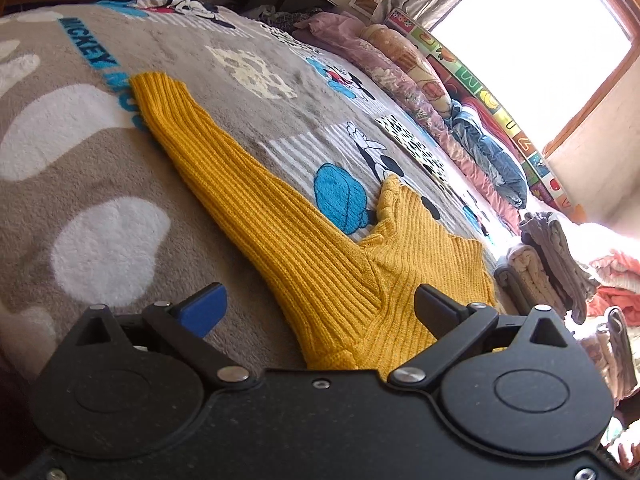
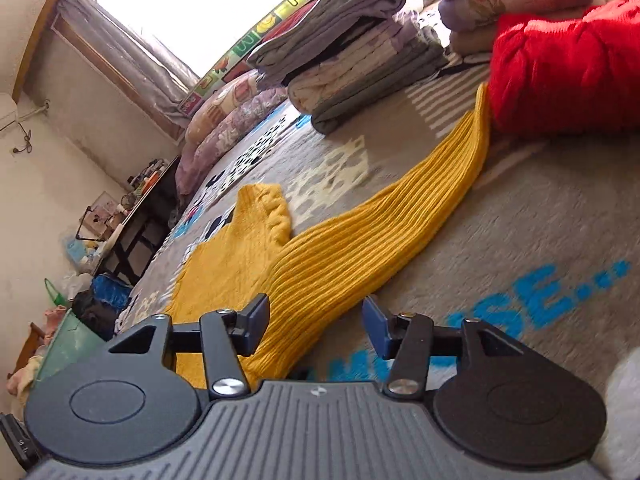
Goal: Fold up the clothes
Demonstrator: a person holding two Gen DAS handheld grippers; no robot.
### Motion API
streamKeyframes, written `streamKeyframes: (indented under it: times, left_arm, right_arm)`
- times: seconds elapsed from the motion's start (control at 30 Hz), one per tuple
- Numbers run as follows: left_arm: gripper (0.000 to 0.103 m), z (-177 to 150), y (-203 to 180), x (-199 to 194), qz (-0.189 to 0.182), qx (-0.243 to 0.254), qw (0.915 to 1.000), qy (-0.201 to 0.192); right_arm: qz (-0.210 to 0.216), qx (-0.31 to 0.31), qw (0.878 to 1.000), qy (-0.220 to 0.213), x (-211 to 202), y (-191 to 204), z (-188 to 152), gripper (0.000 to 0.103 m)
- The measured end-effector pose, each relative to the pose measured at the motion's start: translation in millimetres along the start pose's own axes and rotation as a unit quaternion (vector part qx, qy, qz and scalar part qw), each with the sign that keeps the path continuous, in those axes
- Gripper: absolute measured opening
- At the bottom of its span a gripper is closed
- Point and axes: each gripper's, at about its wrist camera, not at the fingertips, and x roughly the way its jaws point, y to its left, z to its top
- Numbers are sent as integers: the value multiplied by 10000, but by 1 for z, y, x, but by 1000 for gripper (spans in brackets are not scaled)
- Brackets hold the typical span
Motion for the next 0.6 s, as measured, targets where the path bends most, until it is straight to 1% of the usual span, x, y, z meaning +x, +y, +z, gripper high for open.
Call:
streamKeyframes:
  times: [0.03, 0.07, 0.13, 0.23, 0.33, 0.37, 0.4, 0.43, 0.47, 0.5, 0.53, 0.57, 0.6]
  left_arm:
    - [100, -5, 4, -1, -147, -241, 9994, 201]
    - [100, -10, 7, -1, -246, -413, 9981, 374]
    - [100, -23, 10, 0, -378, -688, 9945, 688]
    - [100, -30, 6, 2, -508, -754, 9925, 818]
    - [99, -33, 4, 6, -671, -945, 9890, 923]
    - [95, -34, 3, 8, -722, -1010, 9875, 973]
    - [92, -35, 0, 10, -757, -1002, 9868, 1024]
    - [87, -37, -4, 12, -785, -961, 9864, 1073]
    - [80, -39, -8, 14, -851, -962, 9852, 1135]
    - [75, -41, -10, 17, -933, -980, 9835, 1201]
    - [72, -45, -13, 22, -968, -990, 9824, 1254]
    - [72, -49, -15, 26, -983, -996, 9816, 1300]
    - [71, -51, -17, 28, -970, -958, 9822, 1292]
  right_arm:
    - [195, 166, 9995, 187, 6, 4, -9, 58]
    - [294, 280, 9987, 296, 11, 6, -14, 58]
    - [538, 651, 9952, 502, 20, 9, -27, 58]
    - [569, 896, 9928, 556, 29, 9, -38, 58]
    - [642, 1179, 9900, 438, 29, 6, -42, 57]
    - [683, 1314, 9882, 397, 29, 3, -42, 57]
    - [721, 1433, 9864, 357, 28, 1, -42, 57]
    - [759, 1553, 9844, 317, 27, -1, -42, 57]
    - [780, 1588, 9837, 315, 27, -2, -43, 57]
    - [800, 1623, 9830, 314, 27, -2, -43, 57]
    - [830, 1641, 9824, 337, 29, -1, -44, 57]
    - [895, 1665, 9812, 390, 32, 0, -46, 56]
    - [948, 1718, 9796, 436, 36, 0, -48, 51]
